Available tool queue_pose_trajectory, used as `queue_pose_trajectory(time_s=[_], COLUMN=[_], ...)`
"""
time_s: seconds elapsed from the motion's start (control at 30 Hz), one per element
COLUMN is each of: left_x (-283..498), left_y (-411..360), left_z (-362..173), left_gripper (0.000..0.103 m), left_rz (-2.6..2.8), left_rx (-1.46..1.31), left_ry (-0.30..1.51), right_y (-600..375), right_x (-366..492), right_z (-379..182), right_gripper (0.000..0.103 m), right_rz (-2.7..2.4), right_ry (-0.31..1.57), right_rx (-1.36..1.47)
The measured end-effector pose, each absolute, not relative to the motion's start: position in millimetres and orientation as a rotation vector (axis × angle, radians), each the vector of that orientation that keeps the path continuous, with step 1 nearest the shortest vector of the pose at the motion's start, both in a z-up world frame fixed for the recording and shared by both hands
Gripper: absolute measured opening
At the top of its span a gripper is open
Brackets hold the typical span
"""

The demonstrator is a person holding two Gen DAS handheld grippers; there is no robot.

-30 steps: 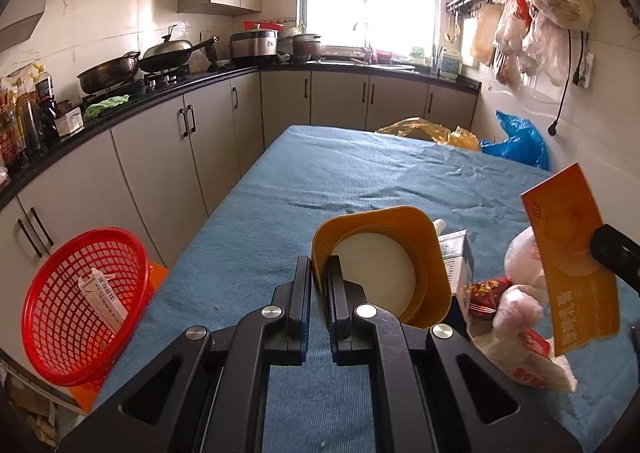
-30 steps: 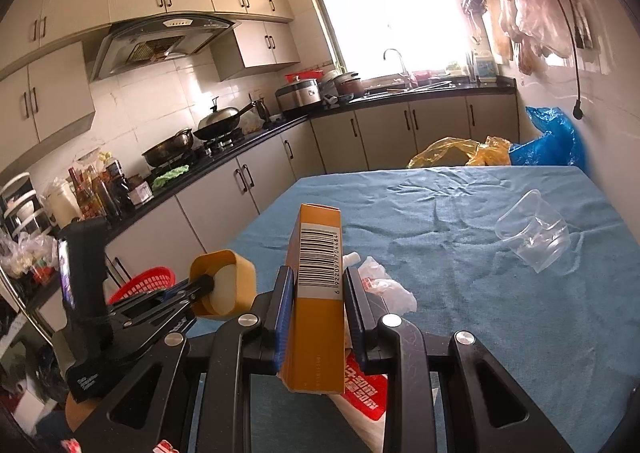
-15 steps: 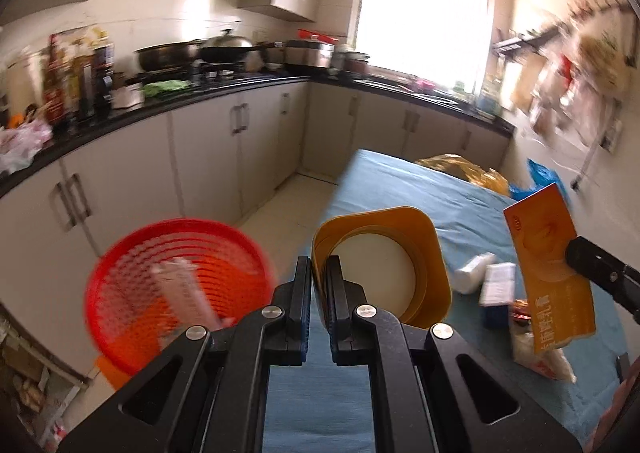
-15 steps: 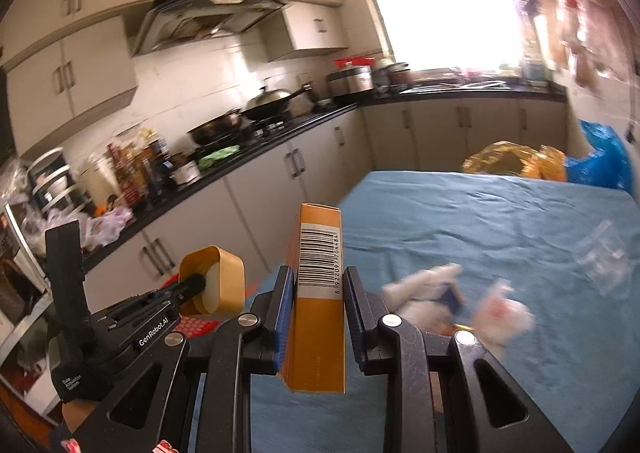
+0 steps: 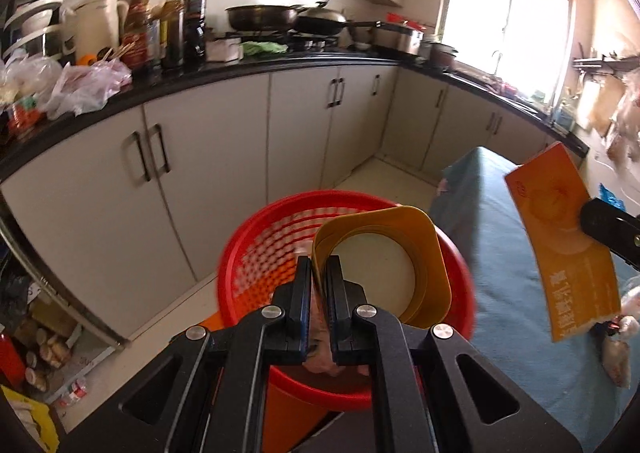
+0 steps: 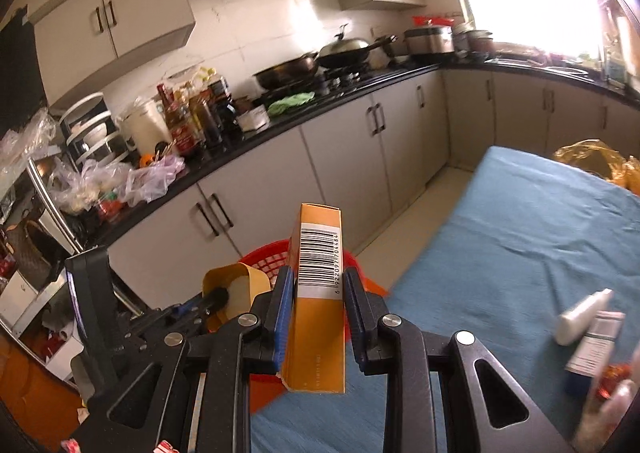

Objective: Collect trash
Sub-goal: 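Carry the yellow container and orange box to the red basket and open both tools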

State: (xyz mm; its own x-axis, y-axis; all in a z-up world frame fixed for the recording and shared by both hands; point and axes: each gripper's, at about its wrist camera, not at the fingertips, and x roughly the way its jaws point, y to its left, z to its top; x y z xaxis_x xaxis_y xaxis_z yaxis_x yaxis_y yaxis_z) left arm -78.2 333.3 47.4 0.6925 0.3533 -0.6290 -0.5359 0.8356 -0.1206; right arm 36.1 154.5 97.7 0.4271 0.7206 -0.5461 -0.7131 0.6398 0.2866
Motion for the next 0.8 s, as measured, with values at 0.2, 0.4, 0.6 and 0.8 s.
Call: queue_pose_trajectory(time_s=[0.2, 0.4, 0.6, 0.8], left_x=[-74.6, -73.8, -79.8, -72.8], left_y=[347.3, 347.9, 327.4, 279.4], left_z=[38.9, 39.2, 52.3, 67.0], left_gripper=[0.007, 0.015, 0.034, 0.040], left_rz=[0.530, 0.530, 0.503, 0.409], left_rx=[-0.323, -0.335, -0.311, -0.260], left_ry=[0.652, 0.653, 0.616, 0.607], right_y=[186.3, 180.9, 138.9, 65.3], right_x=[50.8, 50.9, 42.1, 37.5], right_z=[83.2, 86.9, 103.4, 108.5], right_gripper=[0.029, 0.037, 0.041, 0.044], right_rz=[0.907, 0.907, 0.872, 0.779], right_ry=[0.739, 0.711, 0.668, 0.655], right_rx=[0.016, 0.016, 0.024, 0.056])
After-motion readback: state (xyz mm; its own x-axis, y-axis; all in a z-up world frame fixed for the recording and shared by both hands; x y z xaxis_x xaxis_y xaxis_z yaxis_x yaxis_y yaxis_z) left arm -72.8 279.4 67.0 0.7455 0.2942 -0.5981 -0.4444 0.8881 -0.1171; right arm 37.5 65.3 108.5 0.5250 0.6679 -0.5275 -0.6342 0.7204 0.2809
